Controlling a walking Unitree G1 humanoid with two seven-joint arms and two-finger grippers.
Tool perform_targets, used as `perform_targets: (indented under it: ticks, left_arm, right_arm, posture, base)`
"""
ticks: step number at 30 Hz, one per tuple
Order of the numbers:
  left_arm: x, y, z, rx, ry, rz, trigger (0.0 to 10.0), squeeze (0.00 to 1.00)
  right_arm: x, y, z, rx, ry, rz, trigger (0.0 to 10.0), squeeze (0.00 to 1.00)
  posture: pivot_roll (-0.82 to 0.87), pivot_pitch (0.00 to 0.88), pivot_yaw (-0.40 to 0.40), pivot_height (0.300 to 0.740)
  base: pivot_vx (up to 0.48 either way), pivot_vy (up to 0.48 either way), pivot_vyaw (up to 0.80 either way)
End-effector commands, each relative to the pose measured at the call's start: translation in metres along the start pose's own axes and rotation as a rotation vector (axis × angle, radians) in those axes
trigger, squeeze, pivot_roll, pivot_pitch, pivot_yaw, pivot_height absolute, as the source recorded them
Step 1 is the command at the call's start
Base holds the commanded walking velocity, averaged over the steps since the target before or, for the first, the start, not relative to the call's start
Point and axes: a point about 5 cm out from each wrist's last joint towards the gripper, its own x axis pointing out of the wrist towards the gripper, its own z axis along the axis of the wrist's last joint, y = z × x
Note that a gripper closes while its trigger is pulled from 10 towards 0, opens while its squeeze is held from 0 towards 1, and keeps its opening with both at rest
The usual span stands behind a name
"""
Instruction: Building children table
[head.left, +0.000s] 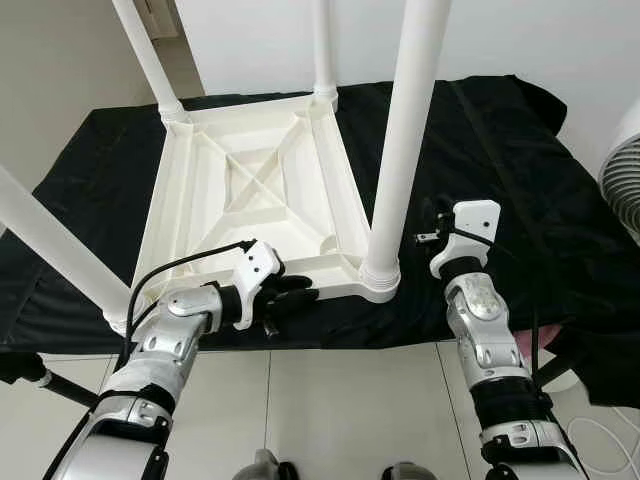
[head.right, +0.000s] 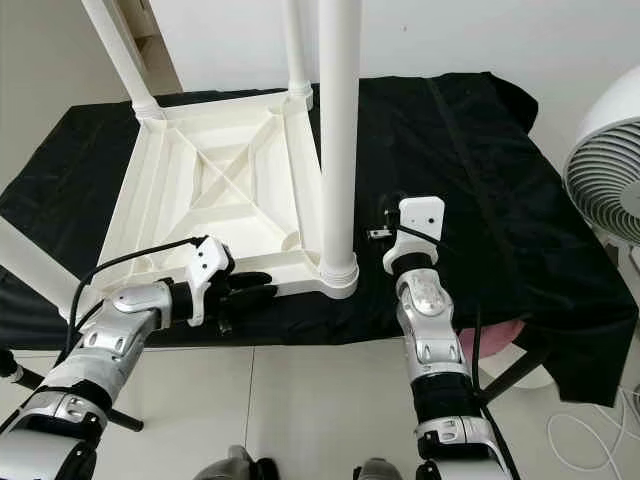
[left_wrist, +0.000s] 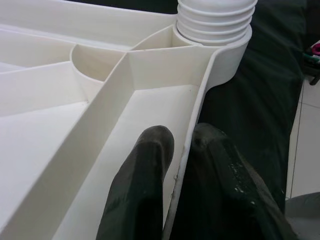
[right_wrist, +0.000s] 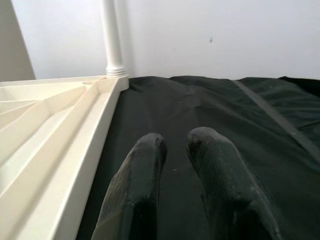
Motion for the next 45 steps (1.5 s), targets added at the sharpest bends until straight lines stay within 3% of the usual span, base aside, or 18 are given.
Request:
perform_targets:
  ticks: [1, 11, 12, 14, 15, 16, 17, 18, 19, 29, 30, 31, 32, 33, 34, 37, 38, 45]
  left_arm:
    - [-0.011, 0.025, -0.01, -0.019, 0.06, 0.419, 0.0, 0.0]
    - [-0.017, 0.046, -0.006, 0.025, 0.11, 0.53, 0.0, 0.0]
    - [-0.021, 0.05, -0.004, 0.041, 0.116, 0.546, 3.3, 0.0]
    - [-0.022, 0.052, -0.004, 0.047, 0.119, 0.558, 3.3, 0.0]
    - [-0.023, 0.053, -0.003, 0.056, 0.119, 0.566, 8.3, 0.0]
    - [-0.023, 0.054, -0.002, 0.056, 0.116, 0.566, 10.0, 0.0]
    - [-0.024, 0.054, -0.001, 0.054, 0.11, 0.561, 10.0, 0.53]
    - [-0.024, 0.054, 0.001, 0.05, 0.099, 0.557, 10.0, 1.0]
    - [-0.024, 0.054, 0.002, 0.053, 0.095, 0.557, 10.0, 1.0]
    - [-0.021, 0.041, 0.023, 0.117, 0.037, 0.466, 10.0, 1.0]
    - [-0.021, 0.039, 0.026, 0.1, 0.019, 0.455, 10.0, 0.9]
    - [-0.021, 0.039, 0.026, 0.1, 0.019, 0.455, 10.0, 0.9]
    - [-0.022, 0.034, 0.031, 0.083, -0.009, 0.441, 10.0, 0.32]
    - [-0.022, 0.031, 0.034, 0.071, -0.027, 0.433, 10.0, 0.32]
    - [-0.022, 0.029, 0.037, 0.055, -0.037, 0.428, 10.0, 0.1]
    - [-0.022, 0.026, 0.039, 0.041, -0.047, 0.422, 10.0, 0.1]
    - [-0.022, 0.022, 0.042, 0.035, -0.049, 0.411, 10.0, 0.0]
    - [-0.021, -0.004, 0.05, 0.018, -0.074, 0.379, 10.0, 0.0]
  right_arm:
    - [-0.004, -0.002, -0.004, 0.01, 0.025, -0.007, 10.0, 0.0]
    - [-0.016, -0.019, -0.004, -0.01, 0.048, -0.022, 10.0, 0.0]
    - [-0.019, -0.025, -0.005, -0.014, 0.058, -0.021, 10.0, 0.0]
    - [-0.021, -0.028, -0.006, -0.013, 0.065, -0.022, 10.0, 0.0]
    - [-0.022, -0.03, -0.005, -0.012, 0.068, -0.019, 10.0, 0.0]
    - [-0.023, -0.032, -0.005, -0.008, 0.068, -0.01, 10.0, 0.0]
    - [-0.024, -0.034, -0.004, -0.001, 0.069, 0.001, 10.0, 0.0]
    - [-0.025, -0.035, -0.004, 0.005, 0.07, 0.011, 10.0, 0.2]
    - [-0.026, -0.037, -0.003, 0.013, 0.07, 0.017, 10.0, 1.0]
    - [-0.032, -0.037, 0.013, 0.037, 0.033, 0.214, 10.0, 1.0]
    - [-0.033, -0.037, 0.014, 0.045, 0.04, 0.249, 10.0, 1.0]
    - [-0.033, -0.037, 0.014, 0.045, 0.04, 0.249, 10.0, 1.0]
    - [-0.032, -0.037, 0.016, 0.047, 0.05, 0.298, 10.0, 0.0]
    - [-0.032, -0.037, 0.017, 0.048, 0.057, 0.331, 10.0, 0.0]
    - [-0.032, -0.037, 0.018, 0.055, 0.065, 0.369, 10.0, 0.0]
    - [-0.032, -0.035, 0.019, 0.055, 0.074, 0.412, 10.0, 0.0]
    - [-0.031, -0.033, 0.02, 0.064, 0.084, 0.466, 10.0, 0.0]
    - [-0.025, -0.023, 0.025, 0.067, 0.121, 0.713, 10.0, 0.0]
  posture:
    - [-0.12, 0.074, 0.134, 0.74]
    - [-0.14, 0.092, 0.137, 0.74]
    - [-0.13, 0.099, 0.136, 0.74]
    - [-0.13, 0.099, 0.136, 0.74]
    - [-0.13, 0.103, 0.133, 0.74]
    - [-0.13, 0.103, 0.133, 0.74]
    - [-0.13, 0.106, 0.132, 0.74]
    - [-0.13, 0.106, 0.132, 0.74]
    - [-0.13, 0.109, 0.13, 0.74]
    - [-0.12, 0.123, 0.115, 0.74]
    - [-0.12, 0.125, 0.112, 0.74]
    - [-0.12, 0.125, 0.112, 0.74]
    - [-0.11, 0.126, 0.109, 0.74]
    - [-0.11, 0.126, 0.109, 0.74]
    - [-0.11, 0.127, 0.104, 0.74]
    - [-0.11, 0.127, 0.104, 0.74]
    - [-0.11, 0.128, 0.102, 0.74]
    - [-0.1, 0.12, 0.087, 0.74]
  base:
    - [0.0, 0.0, 0.0]
    - [0.0, 0.0, 0.0]
    - [0.0, 0.0, 0.0]
    - [0.0, 0.0, 0.0]
    - [0.0, 0.0, 0.0]
    - [0.0, 0.0, 0.0]
    - [0.0, 0.0, 0.0]
    - [0.0, 0.0, 0.0]
    - [0.0, 0.0, 0.0]
    - [0.0, 0.0, 0.0]
    - [0.0, 0.0, 0.0]
    - [0.0, 0.0, 0.0]
    - [0.0, 0.0, 0.0]
    - [0.0, 0.0, 0.0]
    - [0.0, 0.0, 0.0]
    - [0.0, 0.0, 0.0]
    - [0.0, 0.0, 0.0]
    - [0.0, 0.0, 0.0]
